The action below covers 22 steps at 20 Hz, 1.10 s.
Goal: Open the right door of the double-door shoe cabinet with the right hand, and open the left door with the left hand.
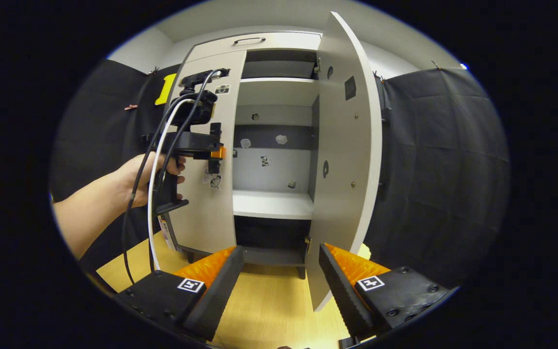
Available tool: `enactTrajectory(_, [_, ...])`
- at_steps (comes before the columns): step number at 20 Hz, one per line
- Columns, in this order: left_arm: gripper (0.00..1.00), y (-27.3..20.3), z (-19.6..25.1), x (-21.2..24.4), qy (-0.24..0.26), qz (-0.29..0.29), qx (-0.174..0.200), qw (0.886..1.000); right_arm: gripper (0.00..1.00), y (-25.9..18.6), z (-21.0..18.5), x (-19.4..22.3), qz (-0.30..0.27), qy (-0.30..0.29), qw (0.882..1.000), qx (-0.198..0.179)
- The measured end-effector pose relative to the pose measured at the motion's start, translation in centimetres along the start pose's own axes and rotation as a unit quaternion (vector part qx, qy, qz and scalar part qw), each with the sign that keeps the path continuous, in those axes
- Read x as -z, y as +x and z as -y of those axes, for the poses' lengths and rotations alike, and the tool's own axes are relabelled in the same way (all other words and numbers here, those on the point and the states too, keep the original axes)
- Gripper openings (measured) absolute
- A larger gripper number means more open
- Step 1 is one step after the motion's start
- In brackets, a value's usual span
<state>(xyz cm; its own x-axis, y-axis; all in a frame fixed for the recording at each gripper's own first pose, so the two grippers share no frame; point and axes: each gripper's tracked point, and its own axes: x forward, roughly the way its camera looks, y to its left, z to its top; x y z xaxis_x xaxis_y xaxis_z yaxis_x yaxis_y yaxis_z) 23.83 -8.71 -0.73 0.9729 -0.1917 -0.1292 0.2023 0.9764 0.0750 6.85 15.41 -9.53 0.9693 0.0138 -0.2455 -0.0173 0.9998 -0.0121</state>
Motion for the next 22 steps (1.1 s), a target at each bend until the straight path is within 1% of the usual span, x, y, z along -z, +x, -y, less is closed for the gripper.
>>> enactTrajectory(1, [0.4, 0.0, -0.1, 0.0, 0.003, 0.0, -0.006, 1.0, 0.99, 0.4, 0.1, 0.2, -0.002, 0.001, 1.0, -0.008])
enactTrajectory(2, [0.39, 0.0, -0.1, 0.0, 0.002, 0.001, -0.01, 1.0, 0.99, 0.8, 0.4, 0.4, -0.004, 0.007, 1.0, -0.014])
enactTrajectory(4, [0.35, 0.0, -0.2, 0.0, -0.016, 0.004, -0.016, 1.0, 0.99, 1.4, 0.5, 0.7, -0.009, 0.022, 0.999, -0.032])
enactTrajectory(6, [0.33, -0.2, -0.2, 0.0, -0.027, 0.01, -0.022, 0.999, 0.99, 1.6, 0.7, 0.7, -0.004, 0.025, 0.998, -0.049])
enactTrajectory(9, [0.21, -0.2, -0.2, 0.1, -0.018, 0.01, -0.03, 0.999, 0.99, 1.8, -0.1, 0.9, -0.003, 0.017, 0.996, -0.088])
enactTrajectory(11, [0.11, -0.1, -0.3, 0.1, -0.024, 0.007, -0.03, 0.999, 0.99, 1.6, -0.7, 1.4, -0.008, 0.016, 0.993, -0.115])
enactTrajectory(14, [0.09, -0.1, -0.3, 0.1, -0.029, 0.009, -0.047, 0.998, 0.98, 1.3, -1.0, 2.0, -0.016, 0.022, 0.989, -0.144])
enactTrajectory(17, [0.09, -0.2, -0.3, 0.2, -0.033, 0.007, -0.053, 0.998, 0.99, 0.9, -1.0, 2.2, -0.018, 0.023, 0.987, -0.156])
enactTrajectory(20, [0.09, -0.6, -0.4, 0.3, -0.037, 0.006, -0.051, 0.998, 0.98, 1.0, -0.3, 2.1, -0.012, 0.017, 0.99, -0.141])
enactTrajectory(22, [0.09, -1.1, -0.5, 0.4, -0.037, 0.009, -0.041, 0.998, 0.98, 1.4, -0.1, 2.1, -0.014, 0.022, 0.992, -0.127])
